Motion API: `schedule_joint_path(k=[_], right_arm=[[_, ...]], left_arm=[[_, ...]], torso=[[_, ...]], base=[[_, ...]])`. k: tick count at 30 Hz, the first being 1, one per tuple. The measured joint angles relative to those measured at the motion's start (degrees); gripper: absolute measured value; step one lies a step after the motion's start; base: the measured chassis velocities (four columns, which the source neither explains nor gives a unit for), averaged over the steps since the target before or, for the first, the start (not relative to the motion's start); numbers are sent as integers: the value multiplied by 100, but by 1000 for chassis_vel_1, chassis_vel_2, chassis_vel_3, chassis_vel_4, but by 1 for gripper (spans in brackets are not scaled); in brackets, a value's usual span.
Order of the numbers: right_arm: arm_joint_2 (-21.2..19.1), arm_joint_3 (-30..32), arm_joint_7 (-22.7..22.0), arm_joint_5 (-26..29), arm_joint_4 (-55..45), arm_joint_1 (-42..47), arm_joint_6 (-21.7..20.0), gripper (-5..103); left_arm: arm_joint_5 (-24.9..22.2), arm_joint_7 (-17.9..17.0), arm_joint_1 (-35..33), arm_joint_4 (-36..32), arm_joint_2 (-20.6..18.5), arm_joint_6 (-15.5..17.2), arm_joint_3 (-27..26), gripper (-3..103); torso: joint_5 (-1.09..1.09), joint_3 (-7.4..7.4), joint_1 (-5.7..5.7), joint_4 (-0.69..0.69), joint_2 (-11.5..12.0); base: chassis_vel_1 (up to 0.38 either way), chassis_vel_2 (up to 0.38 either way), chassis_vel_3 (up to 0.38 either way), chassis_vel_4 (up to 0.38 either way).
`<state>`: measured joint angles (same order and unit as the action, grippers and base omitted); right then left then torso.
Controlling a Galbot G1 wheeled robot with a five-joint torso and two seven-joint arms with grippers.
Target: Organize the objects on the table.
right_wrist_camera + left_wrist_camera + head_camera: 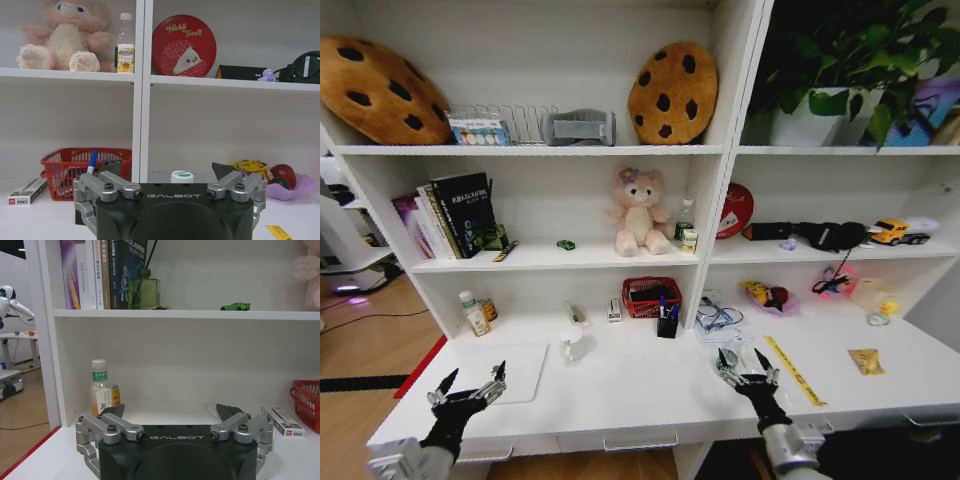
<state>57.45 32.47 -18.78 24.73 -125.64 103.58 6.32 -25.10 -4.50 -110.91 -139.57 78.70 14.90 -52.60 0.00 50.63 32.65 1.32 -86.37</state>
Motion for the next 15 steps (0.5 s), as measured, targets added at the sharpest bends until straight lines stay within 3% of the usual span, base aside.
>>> schedule_joint_path(k=[8, 15], right_arm=[[-33, 55, 156, 401, 222, -352, -410, 100], [-161, -24, 210, 429, 463, -614, -555, 100]], left_arm=[[0, 0, 0, 0, 0, 0, 0, 100], [0, 0, 0, 0, 0, 0, 0, 100]], torso=[[1, 0, 0, 0, 1], [1, 0, 1, 0, 1]], base=[[0, 0, 0, 0], [0, 0, 0, 0]])
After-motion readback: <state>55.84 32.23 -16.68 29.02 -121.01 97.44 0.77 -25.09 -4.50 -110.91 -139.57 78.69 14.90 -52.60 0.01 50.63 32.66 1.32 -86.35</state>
